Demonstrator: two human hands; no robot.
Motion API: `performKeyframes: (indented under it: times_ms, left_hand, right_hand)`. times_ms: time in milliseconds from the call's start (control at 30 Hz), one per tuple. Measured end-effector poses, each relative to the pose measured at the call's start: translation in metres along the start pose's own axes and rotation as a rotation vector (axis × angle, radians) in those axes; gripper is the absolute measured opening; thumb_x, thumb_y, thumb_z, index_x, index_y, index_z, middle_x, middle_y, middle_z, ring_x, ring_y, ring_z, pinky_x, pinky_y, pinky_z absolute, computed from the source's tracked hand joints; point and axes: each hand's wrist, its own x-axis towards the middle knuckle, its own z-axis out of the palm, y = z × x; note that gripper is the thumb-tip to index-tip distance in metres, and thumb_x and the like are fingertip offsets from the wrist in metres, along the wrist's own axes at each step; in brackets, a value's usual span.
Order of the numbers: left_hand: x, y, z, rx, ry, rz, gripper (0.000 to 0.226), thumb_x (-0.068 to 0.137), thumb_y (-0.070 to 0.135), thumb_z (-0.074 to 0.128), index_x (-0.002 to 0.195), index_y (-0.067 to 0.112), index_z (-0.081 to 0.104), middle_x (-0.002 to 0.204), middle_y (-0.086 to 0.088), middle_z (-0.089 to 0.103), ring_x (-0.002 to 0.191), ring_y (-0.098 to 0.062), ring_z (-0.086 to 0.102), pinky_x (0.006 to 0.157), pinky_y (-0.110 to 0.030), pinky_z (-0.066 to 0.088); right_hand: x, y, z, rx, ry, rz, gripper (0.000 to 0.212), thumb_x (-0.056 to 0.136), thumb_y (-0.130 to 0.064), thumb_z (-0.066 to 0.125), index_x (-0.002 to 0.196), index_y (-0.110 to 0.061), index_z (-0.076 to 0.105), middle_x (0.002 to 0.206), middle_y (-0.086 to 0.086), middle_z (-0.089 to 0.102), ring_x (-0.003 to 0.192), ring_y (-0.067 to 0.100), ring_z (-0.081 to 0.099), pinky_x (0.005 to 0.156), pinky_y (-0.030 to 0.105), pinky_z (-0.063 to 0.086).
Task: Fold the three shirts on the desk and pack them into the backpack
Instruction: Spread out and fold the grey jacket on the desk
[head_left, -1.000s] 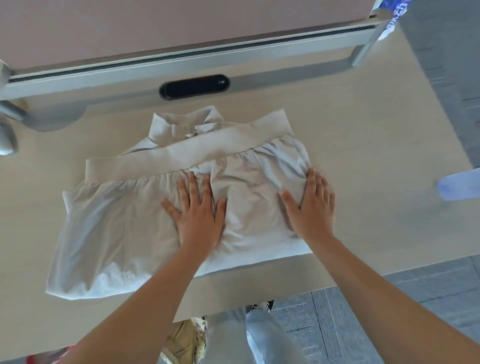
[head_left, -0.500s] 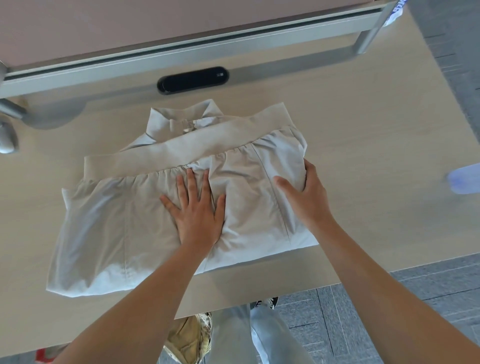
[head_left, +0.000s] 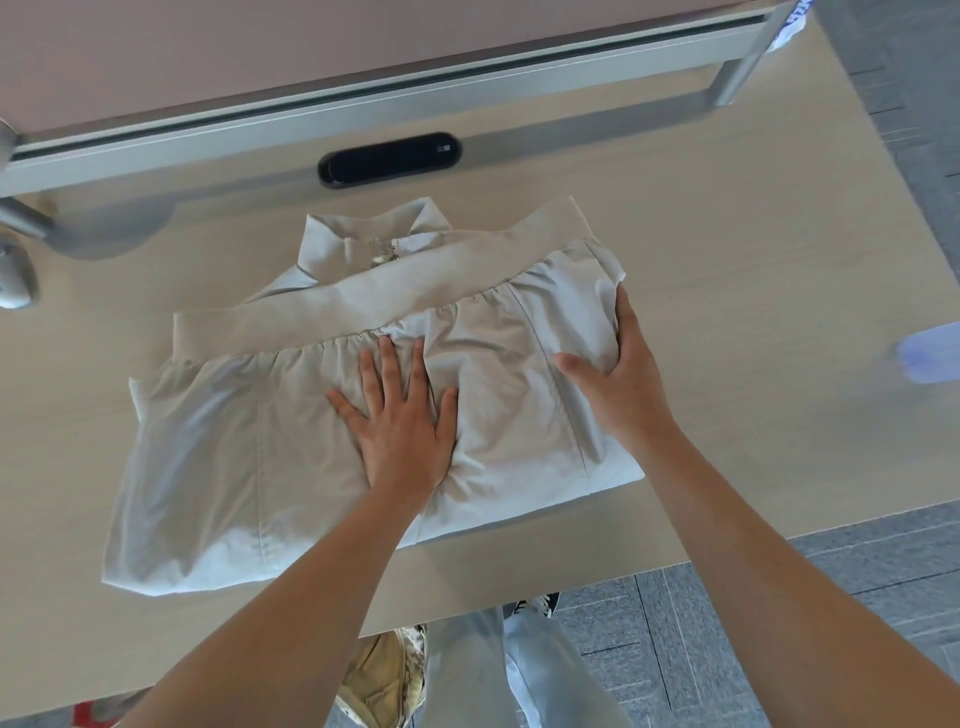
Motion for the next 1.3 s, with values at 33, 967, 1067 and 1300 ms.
performKeyframes:
  times_ms: [33, 967, 1067, 1300]
  left_hand:
    - [0.0, 0.0, 0.0, -0.005, -0.01, -0.001, 0.072, 0.104, 0.065, 0.011, 0.166, 0.031, 0.002, 0.174, -0.006, -0.005, 0.16, -0.03, -0.01, 0.118, -0.075, 0.0]
    - [-0.013, 0.05, -0.019, -0.017, -0.298, 0.105, 0.072, 0.096, 0.068, -0.004, 0.162, 0.041, -0.016, 0.169, -0.002, -0.03, 0.151, -0.035, -0.036, 0.108, -0.083, -0.013]
    - [-0.008, 0.032, -0.044, -0.201, -0.389, 0.162, 0.067, 0.103, 0.062, 0.017, 0.163, 0.042, -0.005, 0.171, 0.004, -0.022, 0.157, -0.027, -0.025, 0.116, -0.075, -0.01]
    - [-0.034, -0.078, -0.097, -0.35, -0.093, 0.092, 0.059, 0.107, 0.033, 0.043, 0.163, 0.021, 0.028, 0.171, -0.009, 0.019, 0.16, -0.029, 0.011, 0.129, -0.049, 0.008]
  right_hand:
    - [-0.001, 0.001, -0.001, -0.011, 0.018, -0.011, 0.099, 0.09, -0.03, 0.079, 0.165, -0.039, 0.017, 0.163, -0.022, 0.035, 0.137, -0.01, 0.038, 0.104, 0.01, 0.035]
    - [-0.057, -0.085, -0.042, -0.237, 0.258, -0.271, 0.087, 0.089, -0.017, 0.079, 0.162, -0.031, 0.033, 0.137, -0.028, 0.054, 0.103, -0.01, 0.05, 0.088, 0.002, 0.039]
    - [-0.07, -0.118, -0.018, -0.355, 0.26, -0.317, 0.088, 0.089, -0.017, 0.079, 0.162, -0.034, 0.032, 0.138, -0.018, 0.064, 0.088, 0.0, 0.055, 0.086, 0.02, 0.046]
    - [-0.103, -0.176, 0.053, -0.631, 0.215, -0.349, 0.091, 0.09, -0.014, 0.07, 0.161, -0.046, 0.023, 0.09, -0.015, 0.059, 0.072, 0.017, 0.052, 0.064, 0.033, 0.039]
